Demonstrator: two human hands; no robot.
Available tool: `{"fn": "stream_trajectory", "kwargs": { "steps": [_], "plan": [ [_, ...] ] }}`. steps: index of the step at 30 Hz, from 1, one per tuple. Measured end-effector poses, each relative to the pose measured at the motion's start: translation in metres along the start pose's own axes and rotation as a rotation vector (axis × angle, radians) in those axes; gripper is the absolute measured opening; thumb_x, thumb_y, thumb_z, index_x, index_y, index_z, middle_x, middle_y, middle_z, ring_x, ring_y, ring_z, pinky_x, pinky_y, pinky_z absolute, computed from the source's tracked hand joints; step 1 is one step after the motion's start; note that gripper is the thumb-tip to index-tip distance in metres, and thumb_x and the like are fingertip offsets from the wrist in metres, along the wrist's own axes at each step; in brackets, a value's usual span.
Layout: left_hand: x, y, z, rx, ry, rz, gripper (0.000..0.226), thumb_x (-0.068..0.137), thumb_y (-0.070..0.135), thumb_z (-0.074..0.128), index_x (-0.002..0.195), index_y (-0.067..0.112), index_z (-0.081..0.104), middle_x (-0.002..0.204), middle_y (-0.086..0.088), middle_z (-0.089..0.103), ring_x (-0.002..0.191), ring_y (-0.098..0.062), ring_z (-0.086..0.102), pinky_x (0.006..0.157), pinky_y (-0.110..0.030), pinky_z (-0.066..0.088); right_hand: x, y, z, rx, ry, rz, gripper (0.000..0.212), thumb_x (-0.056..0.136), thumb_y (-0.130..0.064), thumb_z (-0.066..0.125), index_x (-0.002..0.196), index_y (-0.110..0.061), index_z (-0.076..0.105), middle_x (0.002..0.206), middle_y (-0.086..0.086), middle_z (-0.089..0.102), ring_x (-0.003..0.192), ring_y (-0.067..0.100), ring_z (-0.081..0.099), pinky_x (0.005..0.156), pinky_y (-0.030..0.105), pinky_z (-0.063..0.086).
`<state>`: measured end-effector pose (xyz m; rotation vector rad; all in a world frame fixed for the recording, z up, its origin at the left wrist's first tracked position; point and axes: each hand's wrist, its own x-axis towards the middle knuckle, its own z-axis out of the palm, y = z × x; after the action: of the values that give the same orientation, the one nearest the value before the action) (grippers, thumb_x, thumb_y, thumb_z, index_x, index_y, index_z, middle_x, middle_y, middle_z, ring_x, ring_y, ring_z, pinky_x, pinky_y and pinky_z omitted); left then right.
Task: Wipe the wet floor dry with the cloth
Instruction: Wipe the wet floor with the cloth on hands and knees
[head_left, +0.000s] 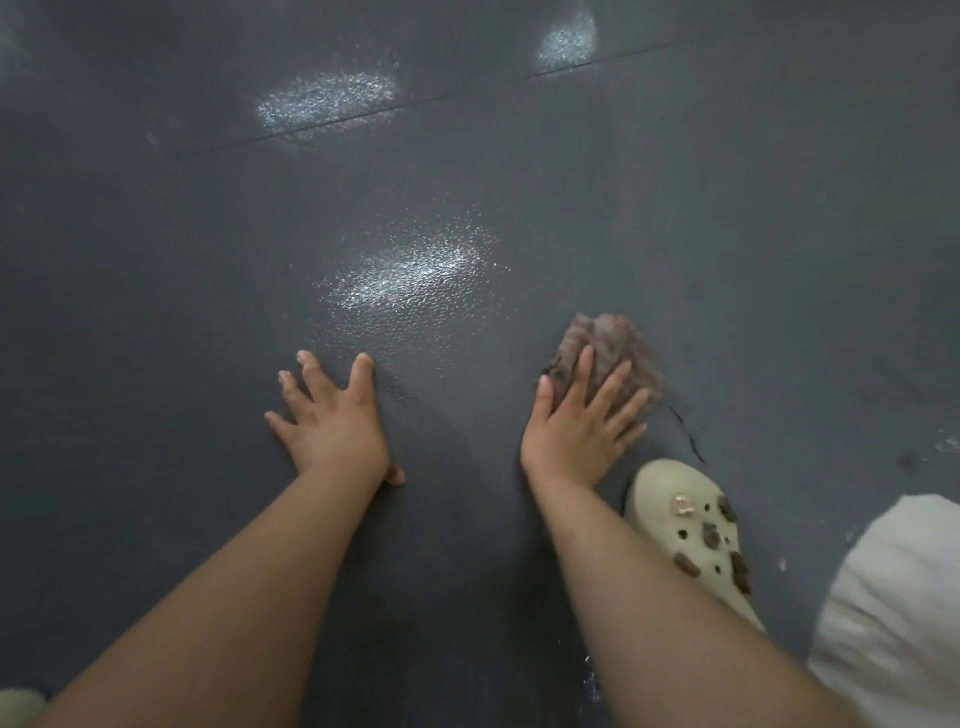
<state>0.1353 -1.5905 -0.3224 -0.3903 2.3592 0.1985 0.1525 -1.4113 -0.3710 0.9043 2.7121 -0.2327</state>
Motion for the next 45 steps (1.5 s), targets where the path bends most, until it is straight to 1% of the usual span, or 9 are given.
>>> {"fn": "stream_trajectory", "kwargs": {
  "steps": [5, 10, 14, 20, 25, 29, 38, 43, 45],
  "plan": [
    [-0.004, 0.017, 0.005, 0.032, 0.034, 0.051, 0.101, 0.079, 0.025, 0.074, 0.148, 0.024, 0.001, 0.153, -0.021, -0.015, 0.144, -0.037, -0.010, 0.113, -0.058, 0.006, 0.021, 0.006, -0.009, -0.054, -0.029, -0.041, 0.064, 0.095, -0.057, 0.028, 0.150, -0.037, 0.001, 0.159, 0.008, -0.010, 0.143, 0.039, -0.009, 0.113, 0.055, -0.003],
    [0.001, 0.053, -0.005, 0.013, 0.074, 0.273, 0.118, 0.068, 0.038, 0.082, 0.149, 0.033, -0.003, 0.154, -0.016, -0.018, 0.144, -0.035, -0.013, 0.114, -0.055, 0.002, 0.088, 0.015, -0.034, -0.109, -0.080, -0.166, 0.065, 0.093, -0.062, 0.024, 0.149, -0.041, -0.003, 0.158, 0.005, -0.016, 0.142, 0.039, -0.016, 0.113, 0.054, -0.007],
    [0.019, 0.070, -0.020, 0.062, 0.088, 0.305, 0.122, 0.065, 0.044, 0.083, 0.149, 0.035, -0.006, 0.155, -0.015, -0.020, 0.143, -0.037, -0.014, 0.113, -0.057, 0.003, 0.109, 0.036, -0.046, -0.133, -0.082, -0.331, 0.063, 0.094, -0.061, 0.024, 0.148, -0.042, -0.001, 0.158, 0.001, -0.016, 0.143, 0.034, -0.018, 0.113, 0.052, -0.011],
    [0.036, 0.082, -0.030, 0.101, 0.027, 0.265, 0.124, 0.063, 0.043, 0.084, 0.148, 0.039, -0.005, 0.156, -0.011, -0.021, 0.143, -0.039, -0.012, 0.111, -0.061, 0.012, 0.074, 0.046, -0.025, -0.060, 0.010, -0.006, 0.066, 0.094, -0.059, 0.025, 0.150, -0.038, -0.003, 0.159, 0.006, -0.011, 0.143, 0.039, -0.012, 0.113, 0.054, -0.005],
    [0.037, 0.083, -0.028, 0.130, 0.030, 0.268, 0.124, 0.063, 0.046, 0.083, 0.149, 0.038, -0.006, 0.155, -0.012, -0.021, 0.143, -0.040, -0.010, 0.111, -0.060, 0.016, 0.117, 0.029, -0.037, -0.049, -0.001, 0.070, 0.066, 0.094, -0.060, 0.027, 0.150, -0.039, -0.002, 0.159, 0.008, -0.012, 0.142, 0.043, -0.011, 0.113, 0.055, -0.003],
    [0.039, 0.084, -0.029, 0.127, 0.028, 0.270, 0.123, 0.064, 0.045, 0.083, 0.149, 0.037, -0.006, 0.154, -0.013, -0.021, 0.142, -0.041, -0.011, 0.110, -0.060, 0.016, 0.165, 0.003, -0.054, -0.059, -0.022, 0.030, 0.066, 0.094, -0.062, 0.024, 0.150, -0.038, -0.002, 0.158, 0.008, -0.016, 0.141, 0.045, -0.014, 0.113, 0.057, -0.005],
    [0.042, 0.089, -0.028, 0.118, 0.014, 0.247, 0.125, 0.063, 0.041, 0.084, 0.148, 0.037, -0.007, 0.153, -0.014, -0.023, 0.142, -0.041, -0.014, 0.110, -0.062, 0.015, 0.213, -0.090, -0.074, -0.107, -0.130, -0.242, 0.064, 0.094, -0.064, 0.018, 0.148, -0.041, -0.007, 0.157, 0.004, -0.022, 0.140, 0.044, -0.021, 0.112, 0.058, -0.010],
    [0.043, 0.089, -0.028, 0.109, 0.008, 0.246, 0.124, 0.064, 0.038, 0.084, 0.148, 0.036, -0.007, 0.153, -0.014, -0.024, 0.142, -0.041, -0.016, 0.110, -0.062, 0.015, 0.170, -0.104, -0.053, -0.220, -0.123, -0.705, 0.062, 0.094, -0.061, 0.024, 0.148, -0.043, -0.003, 0.158, 0.002, -0.019, 0.141, 0.041, -0.021, 0.111, 0.056, -0.012],
    [0.042, 0.089, -0.028, 0.118, 0.010, 0.244, 0.124, 0.064, 0.039, 0.084, 0.148, 0.036, -0.007, 0.153, -0.014, -0.024, 0.142, -0.041, -0.016, 0.110, -0.062, 0.015, 0.166, -0.094, -0.051, -0.288, -0.109, -0.833, 0.062, 0.094, -0.061, 0.025, 0.148, -0.044, -0.001, 0.158, -0.002, -0.016, 0.142, 0.037, -0.019, 0.111, 0.055, -0.012]
  ]
}}
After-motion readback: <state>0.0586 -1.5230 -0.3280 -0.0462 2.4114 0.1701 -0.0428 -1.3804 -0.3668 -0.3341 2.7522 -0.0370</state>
